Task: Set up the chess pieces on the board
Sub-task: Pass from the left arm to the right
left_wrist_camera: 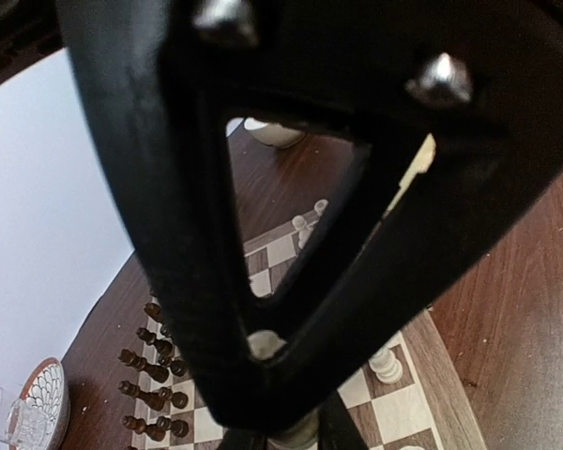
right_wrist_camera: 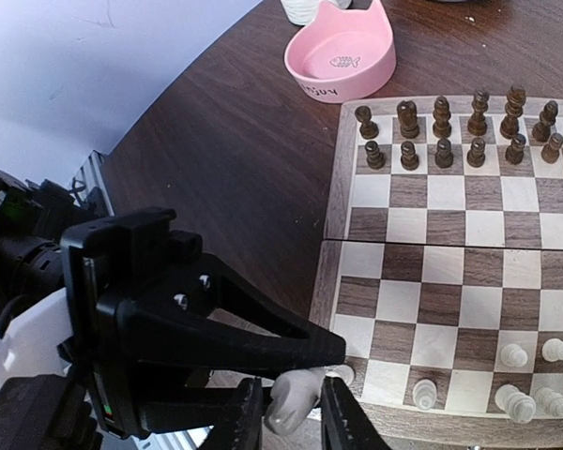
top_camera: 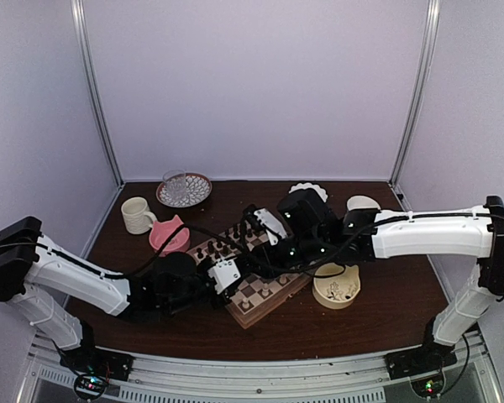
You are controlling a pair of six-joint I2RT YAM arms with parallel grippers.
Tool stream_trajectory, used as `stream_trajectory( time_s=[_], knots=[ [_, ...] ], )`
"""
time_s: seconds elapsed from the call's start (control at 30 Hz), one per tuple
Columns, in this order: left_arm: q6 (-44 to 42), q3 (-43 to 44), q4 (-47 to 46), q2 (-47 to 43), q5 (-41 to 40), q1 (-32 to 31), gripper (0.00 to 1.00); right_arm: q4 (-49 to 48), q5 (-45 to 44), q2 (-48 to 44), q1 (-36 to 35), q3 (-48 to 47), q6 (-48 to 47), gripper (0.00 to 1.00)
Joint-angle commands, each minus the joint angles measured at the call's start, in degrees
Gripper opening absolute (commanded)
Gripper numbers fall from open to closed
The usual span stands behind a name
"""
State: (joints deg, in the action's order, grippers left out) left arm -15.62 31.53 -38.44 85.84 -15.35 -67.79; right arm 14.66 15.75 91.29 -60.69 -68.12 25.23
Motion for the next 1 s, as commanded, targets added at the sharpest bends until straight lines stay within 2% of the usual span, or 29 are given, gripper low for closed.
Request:
stream_trajectory(
  time_s=[0.0,0.1,0.17,0.23,0.27,0.37,0.4,0.47,0.53,0.7,0.83,0.97],
  knots=[
    [-1.93,1.78,-0.68,0.46,-3.39,-0.63,0.09,-0.42,1.05,1.68,0.55,-1.05,1.34,0.23],
    [-2.20,2.00,-0.47,0.46,-3.88,-0.83,0.09,-0.44,1.62,2.30,0.79,-1.14,1.55,0.12],
    [-2.17,2.15,-0.18,0.49,-4.70,-0.87,0.09,-0.25,1.81,2.41,0.86,-1.27,1.57,0.11],
    [-2.21,2.22,-0.13,0.52,-4.81,-0.90,0.12,-0.25,1.70,2.33,0.99,-1.17,1.53,0.06],
    [-1.93,2.20,-0.19,0.55,-4.78,-0.89,0.20,-0.19,1.44,2.19,1.08,-1.14,1.45,0.02],
    [0.26,2.22,-0.19,0.45,-3.41,-0.94,0.58,1.09,-0.25,1.65,1.30,-1.21,-0.04,0.00],
    [1.99,2.18,-0.49,0.23,-3.33,-0.94,0.67,1.80,-1.04,1.38,1.52,-1.34,-0.70,0.00],
    [4.50,1.82,-0.87,-0.66,-3.46,-0.94,0.79,2.95,-2.28,0.59,2.04,-1.20,-1.92,0.00],
    [6.48,1.49,0.05,-2.37,-3.76,-0.86,0.86,4.43,-3.23,-0.38,2.43,-1.59,-3.80,0.00],
    [11.81,1.23,5.90,-6.98,-1.17,1.91,0.91,15.55,-5.70,2.47,2.48,-7.83,-9.75,0.00],
    [15.33,2.46,9.92,-7.70,-5.59,3.67,0.87,19.15,-6.52,5.83,2.50,-10.50,-11.73,0.00],
    [21.53,0.89,9.92,-9.74,-9.84,5.79,0.84,20.28,-4.65,8.21,2.41,-12.04,-12.36,0.00]
  ],
)
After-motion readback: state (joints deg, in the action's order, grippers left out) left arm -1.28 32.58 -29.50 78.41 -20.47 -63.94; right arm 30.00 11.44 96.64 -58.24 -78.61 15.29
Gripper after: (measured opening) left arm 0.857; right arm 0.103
